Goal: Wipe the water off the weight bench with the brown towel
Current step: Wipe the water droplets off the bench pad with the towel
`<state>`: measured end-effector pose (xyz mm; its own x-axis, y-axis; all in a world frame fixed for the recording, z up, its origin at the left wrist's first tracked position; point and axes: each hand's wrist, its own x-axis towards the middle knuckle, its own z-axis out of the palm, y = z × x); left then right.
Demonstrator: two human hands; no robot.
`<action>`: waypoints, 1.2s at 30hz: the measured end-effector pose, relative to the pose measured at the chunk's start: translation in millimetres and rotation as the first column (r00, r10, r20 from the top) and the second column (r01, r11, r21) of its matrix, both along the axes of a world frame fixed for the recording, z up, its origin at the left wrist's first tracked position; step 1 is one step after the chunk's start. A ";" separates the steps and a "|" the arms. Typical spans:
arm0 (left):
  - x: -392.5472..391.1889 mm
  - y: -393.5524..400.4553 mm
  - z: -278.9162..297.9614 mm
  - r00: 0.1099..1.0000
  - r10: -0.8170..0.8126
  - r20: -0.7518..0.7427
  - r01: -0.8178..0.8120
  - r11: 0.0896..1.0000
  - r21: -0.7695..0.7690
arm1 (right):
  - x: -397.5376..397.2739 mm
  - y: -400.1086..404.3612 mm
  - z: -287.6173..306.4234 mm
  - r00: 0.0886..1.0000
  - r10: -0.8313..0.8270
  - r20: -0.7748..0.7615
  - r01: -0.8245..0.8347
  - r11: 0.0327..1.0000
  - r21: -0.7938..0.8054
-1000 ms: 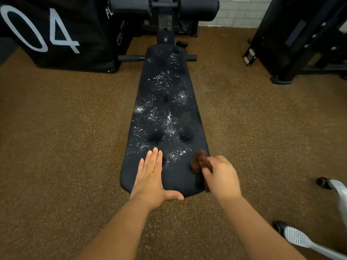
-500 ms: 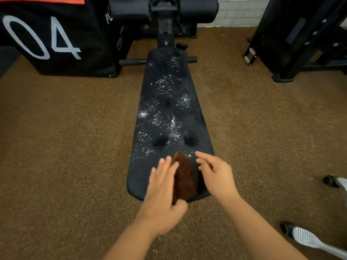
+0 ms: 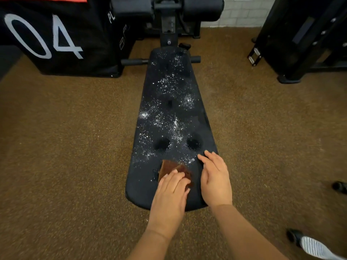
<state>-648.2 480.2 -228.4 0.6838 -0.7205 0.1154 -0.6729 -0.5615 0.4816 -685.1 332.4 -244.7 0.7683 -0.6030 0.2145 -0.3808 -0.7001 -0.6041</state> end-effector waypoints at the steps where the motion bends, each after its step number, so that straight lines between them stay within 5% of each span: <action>1: 3.9 5.3 0.3 0.999 -0.031 0.009 0.031 0.999 -0.013 | 0.1 -0.5 0.0 1.000 0.002 0.006 -0.002 1.000 0.009; 5: 29.0 24.2 0.5 0.989 -0.120 0.088 0.122 0.992 -0.028 | -0.3 -1.3 -1.1 1.000 -0.003 0.029 0.002 1.000 0.024; 11: 17.3 14.1 -3.1 0.980 0.198 -0.013 -0.197 0.965 -0.173 | -0.3 -0.4 -4.5 0.999 -0.016 0.040 0.015 0.999 0.032; 18: 31.9 70.5 -1.9 0.980 -0.118 0.160 0.117 0.993 0.014 | -1.5 0.6 -4.4 0.999 -0.015 0.030 0.014 0.999 0.035; 25: 47.5 46.0 -8.2 0.937 0.347 0.034 -0.339 0.930 -0.139 | -1.1 -0.8 -7.0 0.998 -0.007 0.056 0.006 1.000 0.019; 31: 39.6 70.0 -8.1 0.979 0.169 0.118 -0.156 0.982 -0.111 | -0.6 -0.2 -8.1 0.996 0.002 0.084 -0.003 1.000 0.017; 36: 75.0 42.4 -6.0 0.919 0.394 0.017 -0.389 0.913 -0.121 | -0.2 -0.3 -9.1 0.997 -0.003 0.082 0.001 1.000 0.015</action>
<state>-573.3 522.6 -234.4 0.9015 -0.3764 0.2134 -0.4303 -0.7275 0.5344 -685.3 332.0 -253.7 0.7472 -0.6082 0.2679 -0.3307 -0.6899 -0.6440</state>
